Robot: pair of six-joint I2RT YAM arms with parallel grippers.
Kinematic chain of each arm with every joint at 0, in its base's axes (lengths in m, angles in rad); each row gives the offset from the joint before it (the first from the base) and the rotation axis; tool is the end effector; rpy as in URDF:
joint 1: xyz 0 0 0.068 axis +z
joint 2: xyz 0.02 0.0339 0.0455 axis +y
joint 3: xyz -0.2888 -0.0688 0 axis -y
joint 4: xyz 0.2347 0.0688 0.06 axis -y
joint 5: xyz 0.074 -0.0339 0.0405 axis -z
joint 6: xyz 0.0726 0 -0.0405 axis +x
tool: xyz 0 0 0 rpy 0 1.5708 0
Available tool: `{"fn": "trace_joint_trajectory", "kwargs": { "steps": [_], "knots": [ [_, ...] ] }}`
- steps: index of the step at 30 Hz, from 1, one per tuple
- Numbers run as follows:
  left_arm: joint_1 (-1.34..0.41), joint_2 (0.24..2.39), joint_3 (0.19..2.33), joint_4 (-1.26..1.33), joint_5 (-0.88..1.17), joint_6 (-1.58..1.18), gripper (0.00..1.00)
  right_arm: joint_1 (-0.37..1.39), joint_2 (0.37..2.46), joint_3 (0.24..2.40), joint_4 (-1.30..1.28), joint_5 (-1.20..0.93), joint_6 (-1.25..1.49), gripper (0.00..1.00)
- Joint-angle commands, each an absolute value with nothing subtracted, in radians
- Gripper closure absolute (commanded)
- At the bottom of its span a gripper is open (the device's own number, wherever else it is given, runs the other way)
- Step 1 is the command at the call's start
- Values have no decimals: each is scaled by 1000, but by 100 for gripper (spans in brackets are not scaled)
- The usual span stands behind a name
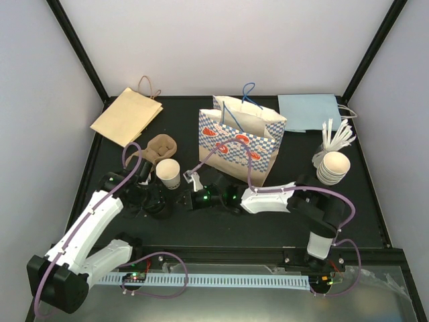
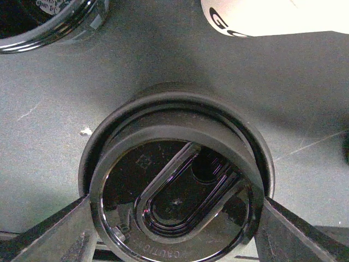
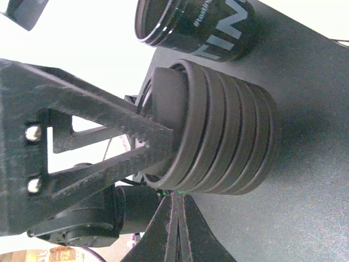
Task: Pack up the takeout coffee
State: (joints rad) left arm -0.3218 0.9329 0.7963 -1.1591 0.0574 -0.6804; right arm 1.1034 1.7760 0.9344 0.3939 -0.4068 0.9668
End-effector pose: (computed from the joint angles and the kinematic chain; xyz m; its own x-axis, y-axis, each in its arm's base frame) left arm 0.1206 -0.0446 0.2320 -0.9176 -0.3561 -0.1764 -0.3174 0.9239 -0.2138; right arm 0.1576 0.3761 0.2003 -0.9179 -0.1410 -0.3710 -0.3964 0.3723 0.8392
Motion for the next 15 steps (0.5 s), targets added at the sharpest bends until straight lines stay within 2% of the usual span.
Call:
{"fn": "trace_joint_trajectory", "kwargs": {
  "steps": [1,15],
  "knots": [
    [-314,938,795,-1143,82,-667,35,1088,1818,942,494,-441,1044,99],
    [-313,946,782,-1129,94,-666,35,1087,1898,988,515,-474,1045,99]
  ]
}}
